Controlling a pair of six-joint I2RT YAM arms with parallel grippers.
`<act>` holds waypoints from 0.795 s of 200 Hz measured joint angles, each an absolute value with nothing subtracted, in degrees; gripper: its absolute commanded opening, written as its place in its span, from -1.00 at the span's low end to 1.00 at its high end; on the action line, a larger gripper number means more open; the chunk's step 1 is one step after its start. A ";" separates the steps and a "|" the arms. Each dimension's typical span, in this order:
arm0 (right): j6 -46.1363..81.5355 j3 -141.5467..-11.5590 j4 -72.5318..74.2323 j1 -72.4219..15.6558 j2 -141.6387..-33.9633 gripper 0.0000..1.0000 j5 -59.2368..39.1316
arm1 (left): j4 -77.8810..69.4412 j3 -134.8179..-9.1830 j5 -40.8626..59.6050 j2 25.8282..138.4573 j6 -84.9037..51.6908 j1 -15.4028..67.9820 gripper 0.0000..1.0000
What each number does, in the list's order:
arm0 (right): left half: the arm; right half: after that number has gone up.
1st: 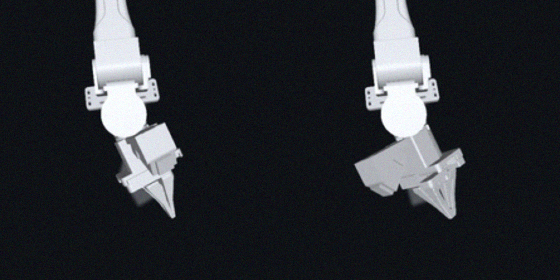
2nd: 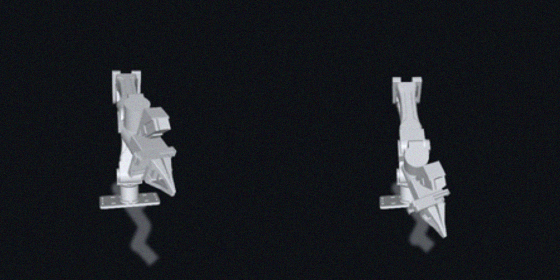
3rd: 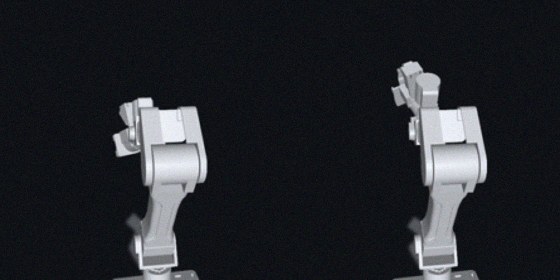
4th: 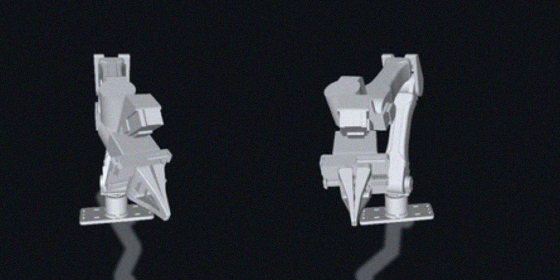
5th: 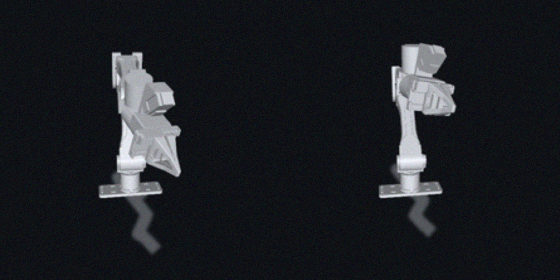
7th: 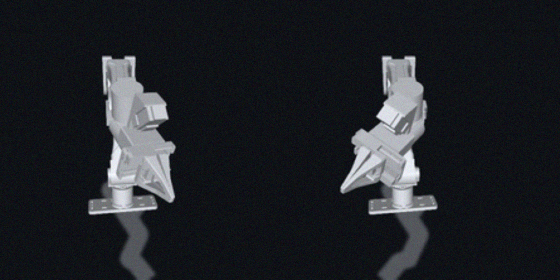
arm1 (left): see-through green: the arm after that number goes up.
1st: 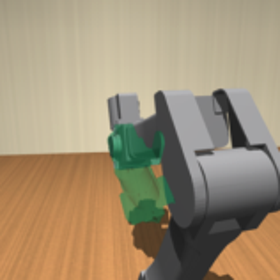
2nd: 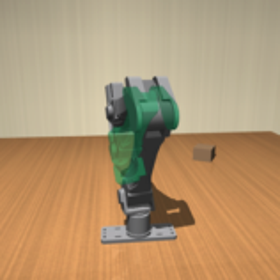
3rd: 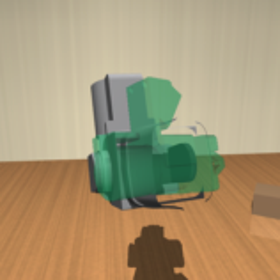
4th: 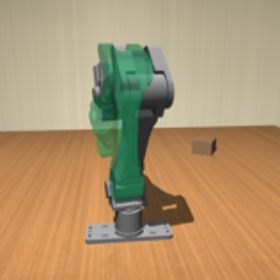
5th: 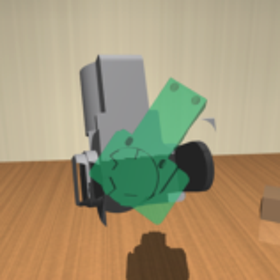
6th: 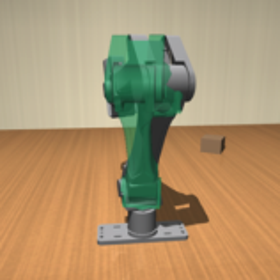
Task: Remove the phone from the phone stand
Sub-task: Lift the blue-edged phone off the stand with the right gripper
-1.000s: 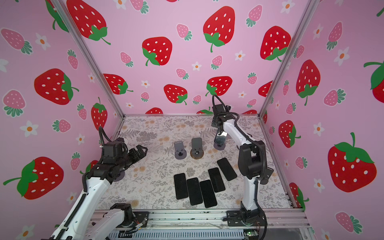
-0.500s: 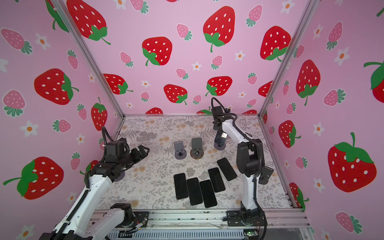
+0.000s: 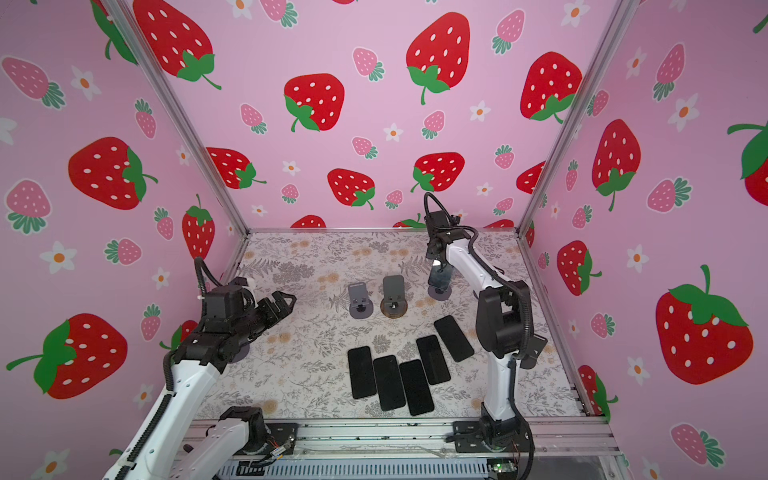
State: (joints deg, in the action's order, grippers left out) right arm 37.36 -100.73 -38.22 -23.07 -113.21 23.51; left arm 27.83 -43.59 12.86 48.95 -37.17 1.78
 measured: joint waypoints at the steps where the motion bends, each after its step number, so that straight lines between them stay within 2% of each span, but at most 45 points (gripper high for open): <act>1: 37.32 -100.71 -38.22 -23.07 -113.12 0.40 23.49 | 27.83 -43.59 12.86 48.90 -37.19 1.78 0.98; 83: 32.60 -99.29 -36.10 -24.99 -102.74 0.35 22.87 | 27.24 -43.59 12.05 47.20 -38.81 1.78 0.98; 159: 28.05 -98.83 -36.23 -34.04 -100.40 0.34 21.89 | 26.15 -43.64 13.02 51.72 -39.18 1.78 0.98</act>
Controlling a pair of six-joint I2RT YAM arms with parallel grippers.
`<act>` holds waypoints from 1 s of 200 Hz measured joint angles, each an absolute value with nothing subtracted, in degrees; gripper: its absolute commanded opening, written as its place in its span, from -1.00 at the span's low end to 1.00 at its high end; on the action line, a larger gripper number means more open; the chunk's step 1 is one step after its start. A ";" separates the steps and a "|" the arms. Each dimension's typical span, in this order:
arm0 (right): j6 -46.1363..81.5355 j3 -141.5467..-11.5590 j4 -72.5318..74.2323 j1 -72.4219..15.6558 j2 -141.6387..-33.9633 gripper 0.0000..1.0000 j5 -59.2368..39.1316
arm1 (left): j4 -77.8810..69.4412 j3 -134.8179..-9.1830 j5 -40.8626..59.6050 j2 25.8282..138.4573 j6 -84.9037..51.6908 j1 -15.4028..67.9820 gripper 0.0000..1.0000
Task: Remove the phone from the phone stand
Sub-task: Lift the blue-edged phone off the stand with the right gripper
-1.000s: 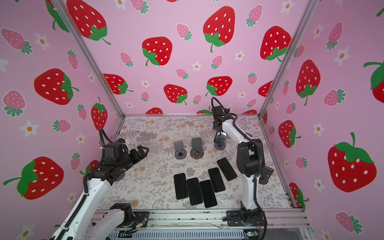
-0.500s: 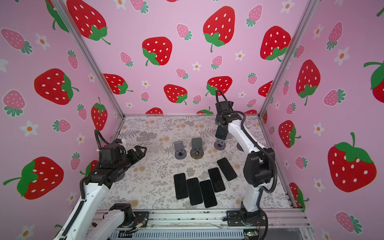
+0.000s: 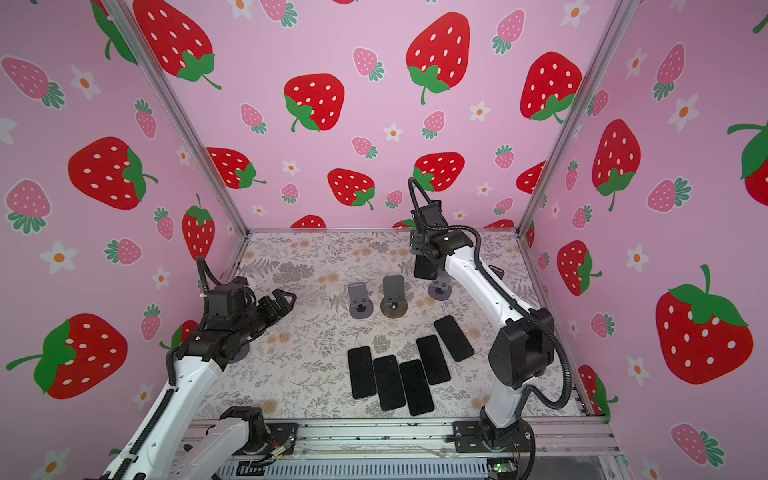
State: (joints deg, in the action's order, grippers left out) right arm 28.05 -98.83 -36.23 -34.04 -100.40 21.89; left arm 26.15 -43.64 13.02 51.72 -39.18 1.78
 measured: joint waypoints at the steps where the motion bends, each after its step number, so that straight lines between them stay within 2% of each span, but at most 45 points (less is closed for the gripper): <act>1: 28.03 -98.83 -36.23 -34.15 -100.40 0.34 21.91 | 26.13 -43.64 13.06 51.86 -39.18 1.78 0.98; 37: 25.87 -98.28 -36.75 -38.92 -100.16 0.35 21.54 | 25.41 -43.64 13.32 53.34 -39.29 1.78 0.98; 97: 23.70 -89.84 -36.18 -46.15 -95.42 0.35 17.61 | 24.16 -43.64 13.98 53.82 -39.38 1.78 0.98; 163: 24.77 -77.34 -33.65 -48.64 -88.36 0.34 12.51 | 21.78 -43.64 15.09 57.45 -40.16 1.78 0.97; 200: 25.93 -72.55 -32.58 -49.95 -88.16 0.34 9.76 | 20.58 -43.64 15.51 58.59 -40.34 1.78 0.98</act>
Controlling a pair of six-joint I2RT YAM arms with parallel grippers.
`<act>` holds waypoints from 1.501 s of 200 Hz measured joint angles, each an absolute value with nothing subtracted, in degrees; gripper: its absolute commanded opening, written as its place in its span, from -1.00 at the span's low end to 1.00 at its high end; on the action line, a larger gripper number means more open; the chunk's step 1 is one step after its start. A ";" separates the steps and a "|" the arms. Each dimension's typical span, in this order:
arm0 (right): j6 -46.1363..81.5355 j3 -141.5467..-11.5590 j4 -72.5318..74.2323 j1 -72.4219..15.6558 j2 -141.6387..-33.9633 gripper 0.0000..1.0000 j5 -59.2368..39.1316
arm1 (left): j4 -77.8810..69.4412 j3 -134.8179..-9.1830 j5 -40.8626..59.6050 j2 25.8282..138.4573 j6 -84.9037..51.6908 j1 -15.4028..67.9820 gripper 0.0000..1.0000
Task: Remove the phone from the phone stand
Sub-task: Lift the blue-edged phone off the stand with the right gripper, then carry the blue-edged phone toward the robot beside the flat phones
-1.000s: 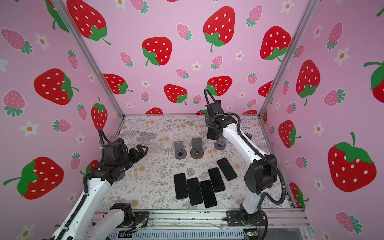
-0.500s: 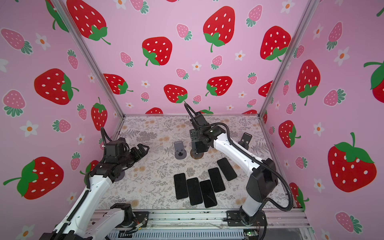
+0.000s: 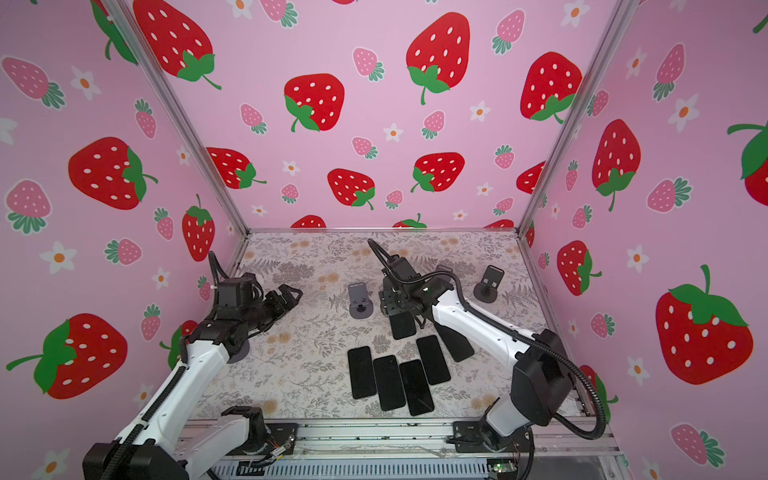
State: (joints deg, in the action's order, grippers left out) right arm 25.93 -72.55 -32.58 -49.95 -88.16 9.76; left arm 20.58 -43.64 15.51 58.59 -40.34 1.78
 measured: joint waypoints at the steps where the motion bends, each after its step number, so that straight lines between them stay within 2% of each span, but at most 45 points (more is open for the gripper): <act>1: 25.96 -72.53 -32.60 -50.06 -88.20 0.34 9.67 | 20.58 -43.64 15.51 58.59 -40.34 1.78 0.98; 52: 27.92 -74.28 -29.12 -55.18 -93.08 0.34 6.50 | 21.87 -44.12 15.31 58.87 -39.05 1.76 0.98; 149: 35.70 -91.53 -27.59 -64.84 -110.67 0.36 2.26 | 38.74 -55.13 5.45 59.31 -28.53 -0.78 0.99; 194: 42.52 -102.94 -30.00 -66.02 -121.14 0.39 0.47 | 40.49 -55.13 6.22 59.24 -27.90 -2.66 0.99; 300: 47.11 -111.46 -41.41 -68.27 -132.68 0.45 -3.36 | 39.94 -53.80 10.15 58.26 -26.98 -3.03 0.99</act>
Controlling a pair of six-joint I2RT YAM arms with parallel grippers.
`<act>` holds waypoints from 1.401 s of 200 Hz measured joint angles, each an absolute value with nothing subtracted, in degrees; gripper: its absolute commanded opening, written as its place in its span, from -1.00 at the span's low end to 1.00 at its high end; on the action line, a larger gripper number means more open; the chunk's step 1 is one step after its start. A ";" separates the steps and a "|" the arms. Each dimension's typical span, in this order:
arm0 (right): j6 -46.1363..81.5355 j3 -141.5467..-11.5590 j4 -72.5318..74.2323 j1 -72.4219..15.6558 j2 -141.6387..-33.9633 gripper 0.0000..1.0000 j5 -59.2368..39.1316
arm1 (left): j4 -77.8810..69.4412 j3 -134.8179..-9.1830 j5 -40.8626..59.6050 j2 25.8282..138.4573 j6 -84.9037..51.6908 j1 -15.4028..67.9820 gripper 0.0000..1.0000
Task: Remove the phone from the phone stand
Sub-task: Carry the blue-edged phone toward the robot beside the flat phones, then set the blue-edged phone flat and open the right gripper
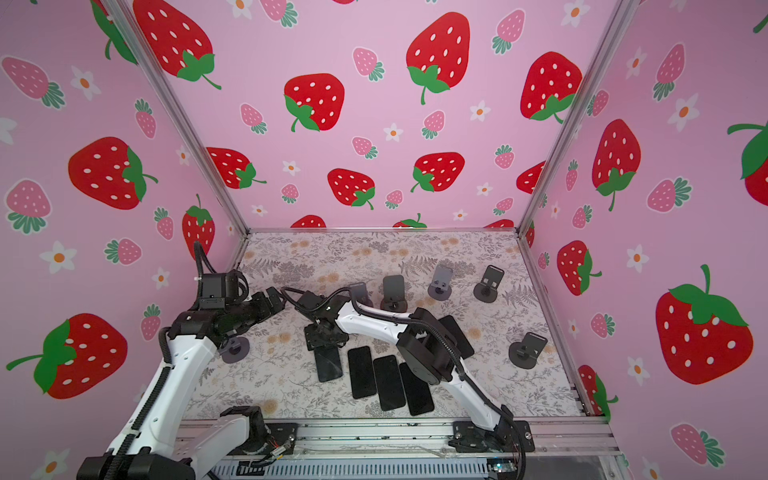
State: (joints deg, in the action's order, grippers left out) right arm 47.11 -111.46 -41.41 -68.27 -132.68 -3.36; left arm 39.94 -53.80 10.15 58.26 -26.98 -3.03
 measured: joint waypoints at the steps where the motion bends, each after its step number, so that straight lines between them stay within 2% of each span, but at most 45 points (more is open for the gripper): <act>1: 47.11 -111.53 -41.45 -68.27 -132.75 0.45 -3.42 | 39.92 -53.80 10.15 58.26 -26.98 -3.03 0.99; 55: 48.77 -112.14 -45.12 -68.25 -133.73 0.45 -4.36 | 39.00 -52.60 11.20 57.08 -26.83 -3.14 0.99; 161: 49.95 -113.03 -47.55 -67.64 -134.78 0.63 -5.45 | 36.38 -48.99 13.93 57.06 -28.51 -3.18 0.99; 250: 50.48 -110.65 -46.24 -67.53 -133.29 0.60 -4.67 | 35.64 -48.25 15.51 57.04 -30.00 -3.18 0.99; 280: 49.74 -109.10 -45.69 -67.61 -132.16 0.75 -2.98 | 33.98 -47.40 15.68 57.01 -31.14 -3.18 1.00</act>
